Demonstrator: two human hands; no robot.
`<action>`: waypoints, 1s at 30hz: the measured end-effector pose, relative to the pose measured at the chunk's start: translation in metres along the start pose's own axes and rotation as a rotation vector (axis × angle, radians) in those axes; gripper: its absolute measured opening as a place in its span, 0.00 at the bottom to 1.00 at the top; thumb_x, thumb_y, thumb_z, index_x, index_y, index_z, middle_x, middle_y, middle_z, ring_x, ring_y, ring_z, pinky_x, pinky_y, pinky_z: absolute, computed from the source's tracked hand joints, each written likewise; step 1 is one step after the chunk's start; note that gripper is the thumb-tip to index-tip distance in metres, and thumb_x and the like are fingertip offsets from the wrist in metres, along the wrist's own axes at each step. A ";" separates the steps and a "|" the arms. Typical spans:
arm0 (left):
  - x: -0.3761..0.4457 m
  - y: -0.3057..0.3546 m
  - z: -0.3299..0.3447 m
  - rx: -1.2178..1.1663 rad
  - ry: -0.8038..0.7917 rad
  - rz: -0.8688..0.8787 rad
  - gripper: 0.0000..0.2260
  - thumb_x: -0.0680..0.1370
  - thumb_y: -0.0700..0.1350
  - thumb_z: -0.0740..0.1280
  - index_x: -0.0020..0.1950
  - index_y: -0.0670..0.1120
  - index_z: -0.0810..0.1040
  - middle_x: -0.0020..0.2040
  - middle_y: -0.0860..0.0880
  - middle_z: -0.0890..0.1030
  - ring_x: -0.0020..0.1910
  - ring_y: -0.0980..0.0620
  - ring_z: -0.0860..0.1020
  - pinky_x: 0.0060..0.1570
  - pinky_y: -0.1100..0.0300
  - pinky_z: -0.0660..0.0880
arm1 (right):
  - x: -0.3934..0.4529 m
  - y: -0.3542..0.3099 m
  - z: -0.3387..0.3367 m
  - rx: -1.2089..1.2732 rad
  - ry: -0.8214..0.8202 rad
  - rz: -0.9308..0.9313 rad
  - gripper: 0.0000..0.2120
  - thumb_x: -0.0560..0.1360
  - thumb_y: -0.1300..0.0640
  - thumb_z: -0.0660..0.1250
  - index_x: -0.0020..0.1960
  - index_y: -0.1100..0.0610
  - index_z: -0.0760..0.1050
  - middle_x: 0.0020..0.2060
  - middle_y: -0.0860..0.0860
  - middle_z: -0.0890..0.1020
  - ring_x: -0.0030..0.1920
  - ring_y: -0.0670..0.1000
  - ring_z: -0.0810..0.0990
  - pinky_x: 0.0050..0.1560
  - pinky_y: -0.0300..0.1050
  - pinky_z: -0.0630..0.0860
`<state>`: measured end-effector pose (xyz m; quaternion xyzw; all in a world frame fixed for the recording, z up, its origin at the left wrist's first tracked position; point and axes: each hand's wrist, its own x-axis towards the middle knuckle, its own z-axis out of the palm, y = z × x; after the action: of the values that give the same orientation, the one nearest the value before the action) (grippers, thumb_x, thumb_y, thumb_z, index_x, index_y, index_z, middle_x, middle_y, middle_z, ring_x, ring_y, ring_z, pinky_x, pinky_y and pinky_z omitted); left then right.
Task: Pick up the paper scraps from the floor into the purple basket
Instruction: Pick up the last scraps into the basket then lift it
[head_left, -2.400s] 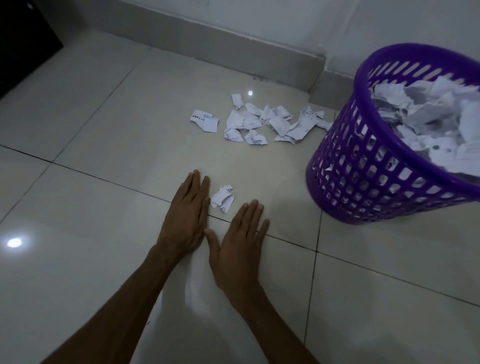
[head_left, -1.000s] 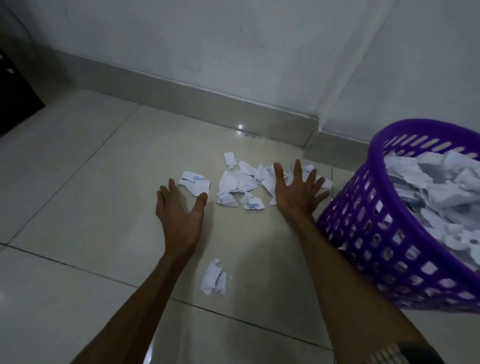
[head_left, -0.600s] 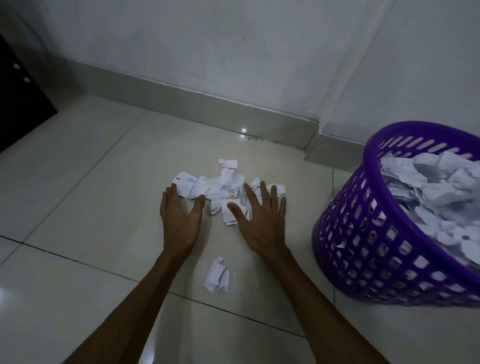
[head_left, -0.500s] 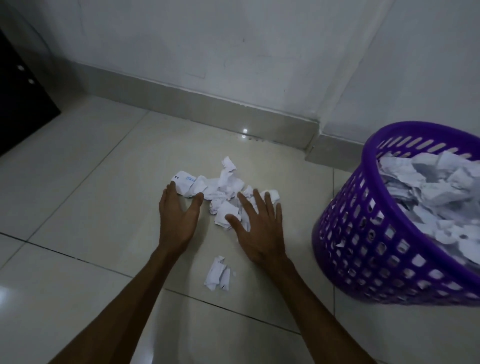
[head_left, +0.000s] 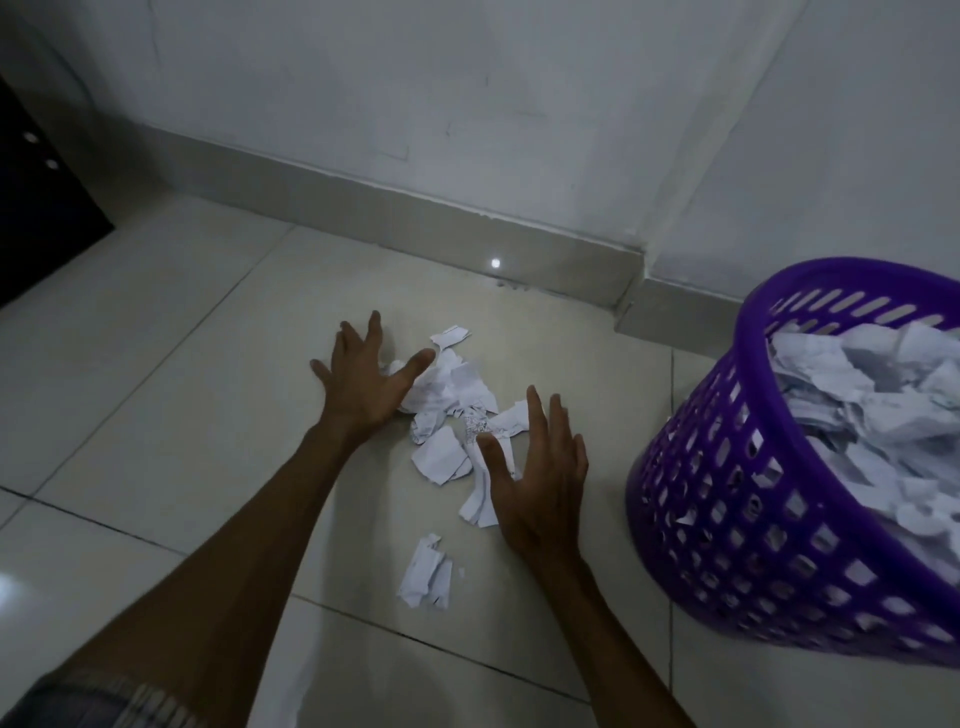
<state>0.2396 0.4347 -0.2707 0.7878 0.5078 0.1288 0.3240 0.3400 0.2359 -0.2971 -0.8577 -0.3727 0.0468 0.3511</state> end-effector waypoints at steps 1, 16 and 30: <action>0.003 0.003 0.003 0.041 -0.012 0.008 0.44 0.72 0.74 0.54 0.80 0.54 0.46 0.80 0.40 0.44 0.79 0.43 0.43 0.70 0.35 0.34 | 0.000 0.000 0.000 -0.003 0.002 -0.004 0.42 0.73 0.24 0.44 0.79 0.47 0.54 0.79 0.50 0.56 0.79 0.49 0.53 0.78 0.52 0.48; -0.005 0.017 0.034 0.417 -0.226 0.476 0.37 0.72 0.73 0.42 0.79 0.59 0.53 0.80 0.54 0.49 0.79 0.49 0.44 0.70 0.32 0.34 | -0.003 0.001 -0.001 0.004 -0.024 -0.089 0.41 0.73 0.24 0.44 0.78 0.47 0.59 0.77 0.48 0.62 0.77 0.48 0.58 0.77 0.53 0.46; -0.136 -0.013 0.026 -0.266 -0.155 0.368 0.27 0.77 0.60 0.63 0.73 0.51 0.70 0.71 0.56 0.70 0.69 0.59 0.67 0.72 0.60 0.63 | -0.056 0.001 -0.019 0.236 -0.210 -0.214 0.38 0.75 0.29 0.57 0.78 0.46 0.55 0.78 0.42 0.58 0.78 0.44 0.56 0.76 0.60 0.57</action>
<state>0.1828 0.3082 -0.2810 0.8250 0.3078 0.1905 0.4341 0.3069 0.1872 -0.2938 -0.7565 -0.4884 0.1419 0.4112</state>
